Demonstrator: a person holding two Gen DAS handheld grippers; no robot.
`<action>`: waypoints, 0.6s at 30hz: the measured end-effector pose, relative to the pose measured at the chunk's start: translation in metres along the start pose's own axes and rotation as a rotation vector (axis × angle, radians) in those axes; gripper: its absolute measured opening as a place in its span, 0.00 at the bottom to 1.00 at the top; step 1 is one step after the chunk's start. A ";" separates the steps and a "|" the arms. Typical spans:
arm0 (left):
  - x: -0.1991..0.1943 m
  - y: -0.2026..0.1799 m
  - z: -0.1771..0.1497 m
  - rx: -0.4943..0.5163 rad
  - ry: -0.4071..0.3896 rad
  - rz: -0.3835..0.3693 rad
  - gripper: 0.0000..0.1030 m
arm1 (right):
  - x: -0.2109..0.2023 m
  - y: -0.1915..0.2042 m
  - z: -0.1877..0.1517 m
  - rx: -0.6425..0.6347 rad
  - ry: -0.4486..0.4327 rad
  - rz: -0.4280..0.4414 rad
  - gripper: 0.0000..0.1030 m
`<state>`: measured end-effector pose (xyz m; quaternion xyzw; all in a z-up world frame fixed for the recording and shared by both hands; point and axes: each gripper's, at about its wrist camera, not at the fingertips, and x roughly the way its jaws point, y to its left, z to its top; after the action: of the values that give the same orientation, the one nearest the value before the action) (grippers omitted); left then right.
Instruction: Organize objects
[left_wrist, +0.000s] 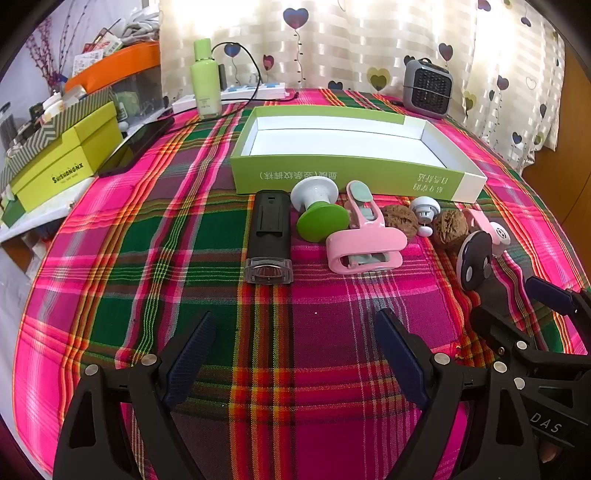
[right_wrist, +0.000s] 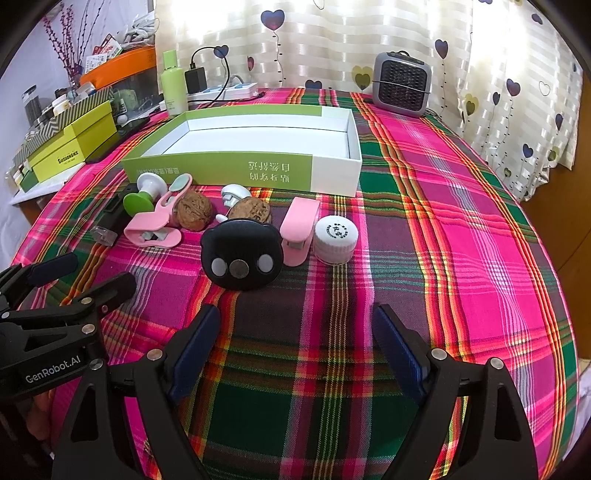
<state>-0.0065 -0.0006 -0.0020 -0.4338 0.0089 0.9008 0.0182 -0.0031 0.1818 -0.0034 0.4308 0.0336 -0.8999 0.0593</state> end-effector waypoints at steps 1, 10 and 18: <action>0.000 0.000 0.000 0.000 -0.001 0.000 0.85 | 0.000 0.000 0.000 0.000 0.000 0.000 0.83; -0.002 0.003 0.002 0.032 0.001 -0.029 0.85 | 0.000 -0.001 0.000 -0.014 0.000 0.014 0.83; -0.003 0.020 0.006 -0.004 -0.007 -0.073 0.83 | -0.001 -0.007 0.000 -0.014 -0.012 0.068 0.81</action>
<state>-0.0097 -0.0201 0.0042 -0.4308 -0.0087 0.9010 0.0503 -0.0034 0.1889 -0.0026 0.4260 0.0250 -0.8996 0.0929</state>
